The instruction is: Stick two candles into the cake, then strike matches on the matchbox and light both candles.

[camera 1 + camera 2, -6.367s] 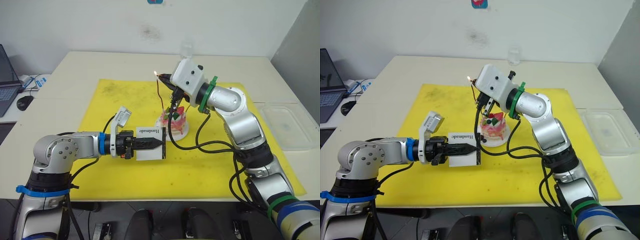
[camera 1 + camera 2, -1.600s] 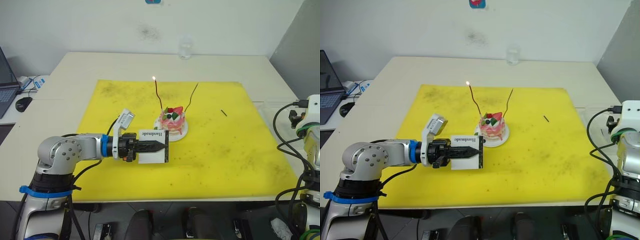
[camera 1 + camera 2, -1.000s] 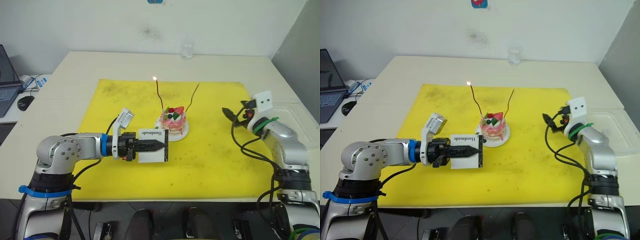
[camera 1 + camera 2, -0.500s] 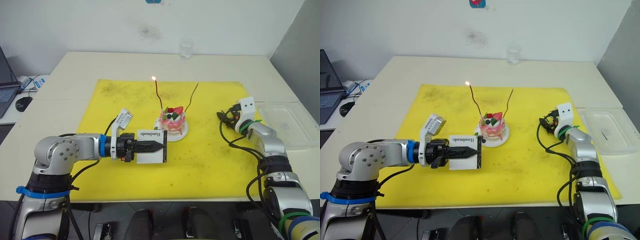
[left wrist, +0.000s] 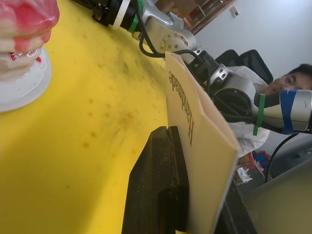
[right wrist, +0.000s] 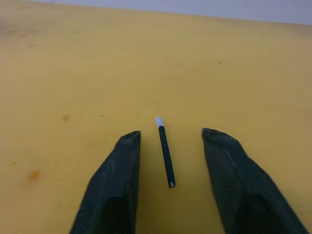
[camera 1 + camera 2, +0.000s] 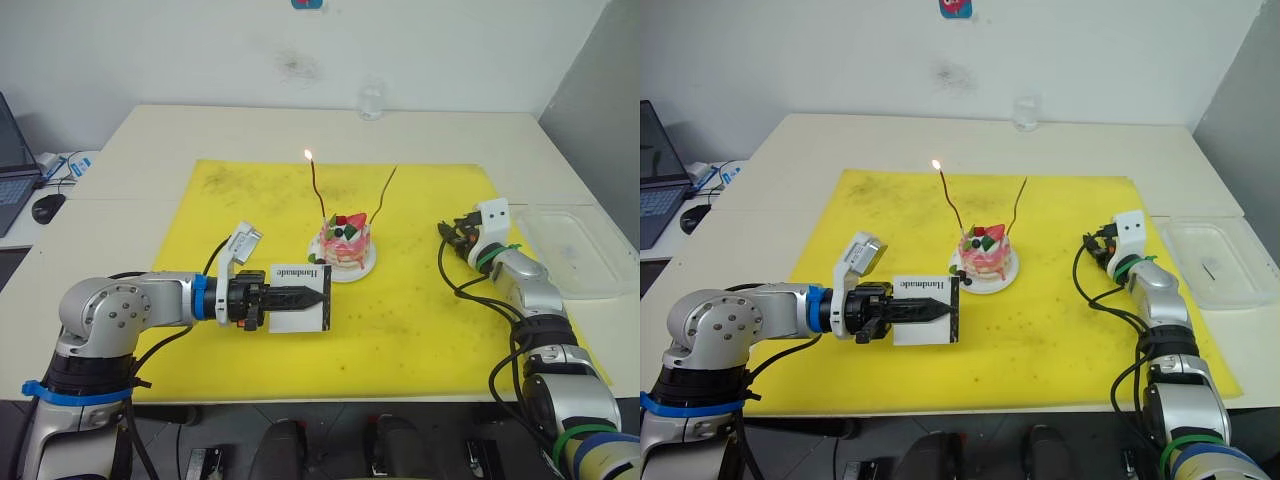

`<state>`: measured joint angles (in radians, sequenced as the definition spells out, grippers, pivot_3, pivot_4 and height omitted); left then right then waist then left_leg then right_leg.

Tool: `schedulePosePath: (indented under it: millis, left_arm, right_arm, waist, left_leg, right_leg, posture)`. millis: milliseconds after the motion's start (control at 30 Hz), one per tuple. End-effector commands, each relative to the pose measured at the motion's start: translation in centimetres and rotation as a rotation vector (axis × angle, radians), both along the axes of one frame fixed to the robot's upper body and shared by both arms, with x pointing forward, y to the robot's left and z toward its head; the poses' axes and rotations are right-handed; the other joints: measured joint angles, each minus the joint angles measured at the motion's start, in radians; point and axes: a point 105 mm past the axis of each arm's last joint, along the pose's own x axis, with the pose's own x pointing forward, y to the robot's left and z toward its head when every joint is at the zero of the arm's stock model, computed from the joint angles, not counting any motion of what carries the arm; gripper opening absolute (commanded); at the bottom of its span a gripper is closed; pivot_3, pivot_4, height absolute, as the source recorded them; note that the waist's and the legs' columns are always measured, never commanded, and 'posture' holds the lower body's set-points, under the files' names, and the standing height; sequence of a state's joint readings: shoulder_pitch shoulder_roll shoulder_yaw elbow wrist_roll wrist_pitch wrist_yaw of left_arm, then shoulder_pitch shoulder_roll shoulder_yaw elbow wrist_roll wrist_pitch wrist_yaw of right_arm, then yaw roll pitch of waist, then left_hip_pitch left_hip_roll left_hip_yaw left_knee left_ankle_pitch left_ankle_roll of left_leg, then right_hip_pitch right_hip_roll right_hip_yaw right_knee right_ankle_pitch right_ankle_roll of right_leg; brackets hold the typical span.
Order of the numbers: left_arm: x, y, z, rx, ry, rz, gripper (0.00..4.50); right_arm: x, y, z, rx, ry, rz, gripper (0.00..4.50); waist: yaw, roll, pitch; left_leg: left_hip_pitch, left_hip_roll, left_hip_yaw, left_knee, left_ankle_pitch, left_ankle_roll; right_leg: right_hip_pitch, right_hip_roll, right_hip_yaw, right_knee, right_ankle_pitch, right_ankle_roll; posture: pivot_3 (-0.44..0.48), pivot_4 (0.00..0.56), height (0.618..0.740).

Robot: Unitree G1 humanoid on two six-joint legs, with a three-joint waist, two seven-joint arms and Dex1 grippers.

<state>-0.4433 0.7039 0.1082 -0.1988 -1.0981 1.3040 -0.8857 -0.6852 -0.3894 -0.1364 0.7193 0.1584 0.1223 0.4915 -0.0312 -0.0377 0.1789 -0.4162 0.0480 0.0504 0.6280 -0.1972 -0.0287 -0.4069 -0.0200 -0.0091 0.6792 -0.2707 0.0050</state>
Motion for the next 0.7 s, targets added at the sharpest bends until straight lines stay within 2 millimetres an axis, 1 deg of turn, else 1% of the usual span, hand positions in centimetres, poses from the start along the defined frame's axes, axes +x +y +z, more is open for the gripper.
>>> schedulePosePath:
  millis: [33, 67, 100, 233, 300, 367, 433, 467, 500, 567, 700]
  left_arm:
    - [-0.3, 0.0, 1.1, -0.021, -0.046, -0.013, 0.0]
    - [-0.3, 0.0, 1.1, -0.022, -0.047, -0.012, 0.0]
    - [-0.3, 0.0, 1.1, -0.022, -0.047, -0.012, 0.0]
    - [-0.2, 0.0, 1.1, -0.023, -0.046, -0.013, 0.0]
    - [-0.2, 0.0, 1.1, -0.024, -0.045, -0.012, 0.0]
    - [-0.1, 0.0, 1.1, -0.024, -0.045, -0.012, 0.0]
    - [-0.1, 0.0, 1.1, -0.024, -0.044, -0.011, 0.0]
    - [-0.1, 0.0, 1.1, -0.024, -0.042, -0.011, 0.0]
    - [-0.1, 0.0, 1.1, -0.024, -0.041, -0.01, 0.0]
    - [0.0, 0.1, 1.1, -0.025, -0.036, -0.009, 0.0]
    - [0.4, 0.0, 1.0, -0.029, -0.026, -0.006, 0.0]
  right_arm:
    - [-0.3, 0.1, -1.0, 0.019, 0.033, -0.003, 0.63]
    - [-0.2, 0.1, -0.9, 0.024, 0.029, -0.006, 0.24]
    - [-0.2, 0.1, -0.7, 0.028, 0.024, -0.004, 0.03]
    - [-0.5, 0.1, 0.1, 0.032, 0.001, 0.015, 0.03]
    - [-0.9, 0.0, 0.8, 0.022, -0.019, 0.039, 0.03]
    - [-1.6, -0.1, 2.0, -0.024, -0.054, 0.086, 0.03]
    - [-2.8, 0.3, 3.7, -0.07, -0.088, 0.16, 0.03]
    - [-3.6, 0.6, 4.7, -0.098, -0.106, 0.215, 0.03]
    - [-4.1, 1.0, 5.3, -0.116, -0.115, 0.251, 0.03]
    - [-6.6, 2.5, 7.4, -0.174, -0.142, 0.417, 0.03]
    - [-11.2, 5.6, 10.3, -0.242, -0.164, 0.698, 0.03]
  waist:
    - [0.0, 0.0, 0.0]
    - [0.0, 0.0, 0.0]
    - [0.0, 0.0, 0.0]
    - [0.0, 0.0, 0.0]
    - [0.0, 0.0, 0.0]
    - [0.001, 0.0, 0.0]
    - [0.004, 0.001, 0.0]
    - [0.004, 0.001, 0.001]
    - [0.004, 0.001, 0.001]
    - [0.004, 0.001, 0.001]
    - [0.002, 0.001, 0.001]
  left_leg:
    - [0.0, 0.0, 0.0, 0.0, 0.0, 0.0]
    - [0.0, 0.0, 0.0, 0.0, 0.0, 0.0]
    - [0.0, 0.0, 0.0, 0.0, 0.0, 0.0]
    - [0.0, 0.0, 0.0, 0.0, 0.0, 0.0]
    - [0.0, 0.0, 0.0, 0.0, 0.0, 0.0]
    - [0.0, 0.0, 0.0, 0.0, 0.0, 0.0]
    - [-0.001, 0.0, 0.0, -0.001, 0.0, 0.0]
    - [-0.001, 0.0, -0.001, -0.001, 0.0, 0.0]
    - [-0.001, 0.0, 0.0, -0.001, 0.0, 0.0]
    - [-0.001, 0.0, 0.0, -0.001, 0.0, 0.0]
    - [0.0, 0.0, 0.0, 0.0, 0.0, 0.0]
  right_leg:
    - [0.0, 0.0, 0.0, 0.0, 0.0, 0.0]
    - [0.0, 0.0, 0.0, 0.0, 0.0, 0.0]
    - [0.0, 0.0, 0.0, 0.0, 0.0, 0.0]
    - [0.0, 0.0, 0.0, 0.0, 0.0, 0.0]
    - [0.0, 0.0, 0.0, 0.0, 0.0, 0.0]
    - [0.0, 0.0, 0.0, 0.0, 0.0, 0.0]
    - [0.0, 0.0, 0.0, -0.001, 0.0, 0.0]
    - [0.0, -0.001, -0.001, -0.001, -0.001, 0.0]
    - [0.0, -0.001, 0.0, -0.001, -0.001, 0.001]
    - [-0.001, -0.001, 0.0, -0.001, -0.001, 0.001]
    - [0.0, 0.0, -0.001, 0.0, -0.001, 0.001]
  posture:
    - [0.0, 0.15, 0.74]
    - [0.0, 0.15, 0.74]
    - [0.0, 0.15, 0.74]
    - [0.0, 0.15, 0.74]
    - [0.0, 0.15, 0.74]
    - [0.0, 0.15, 0.74]
    - [0.0, 0.15, 0.74]
    - [0.0, 0.15, 0.74]
    - [0.0, 0.15, 0.74]
    - [0.0, 0.15, 0.74]
    - [0.0, 0.15, 0.74]
